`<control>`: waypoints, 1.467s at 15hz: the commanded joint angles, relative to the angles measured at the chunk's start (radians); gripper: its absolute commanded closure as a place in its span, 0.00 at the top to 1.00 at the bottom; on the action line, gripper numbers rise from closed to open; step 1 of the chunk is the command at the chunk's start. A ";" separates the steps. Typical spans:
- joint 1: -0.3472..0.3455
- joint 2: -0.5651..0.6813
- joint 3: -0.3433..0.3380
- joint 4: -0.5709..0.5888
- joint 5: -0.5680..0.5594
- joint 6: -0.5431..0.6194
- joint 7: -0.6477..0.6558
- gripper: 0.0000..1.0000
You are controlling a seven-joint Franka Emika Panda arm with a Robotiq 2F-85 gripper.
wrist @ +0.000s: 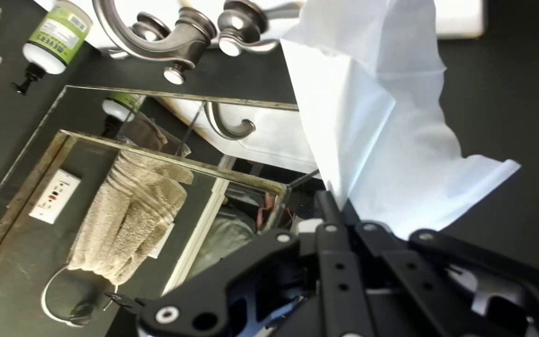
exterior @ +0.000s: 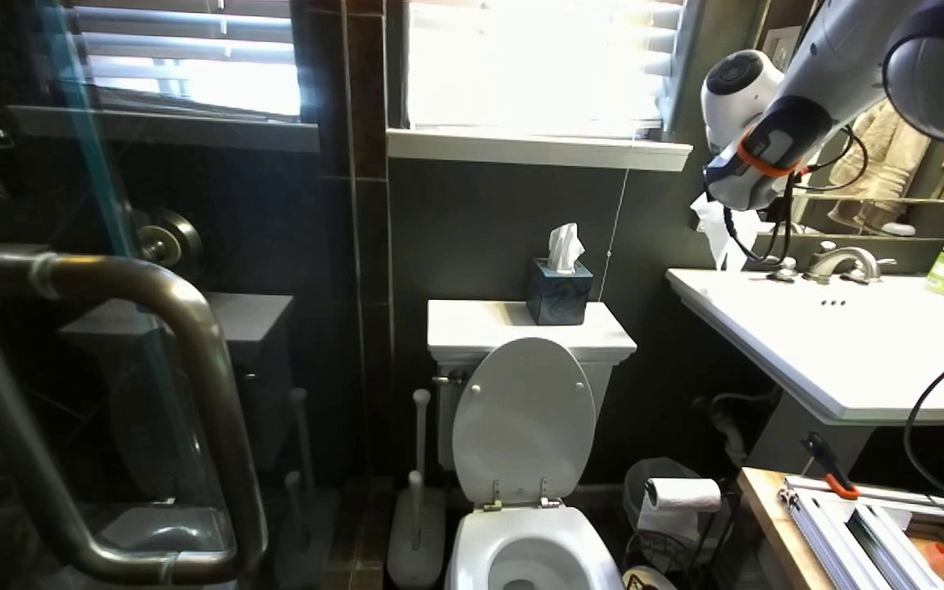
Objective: Remove one piece of tissue from the box
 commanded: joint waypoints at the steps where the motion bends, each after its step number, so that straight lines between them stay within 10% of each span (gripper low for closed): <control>1: -0.034 0.131 0.020 -0.070 0.068 0.038 -0.077 0.00; 20: -0.260 0.486 0.322 -0.054 0.164 0.120 -0.399 0.00; 22: -0.265 0.488 0.332 -0.050 0.181 0.130 -0.423 0.26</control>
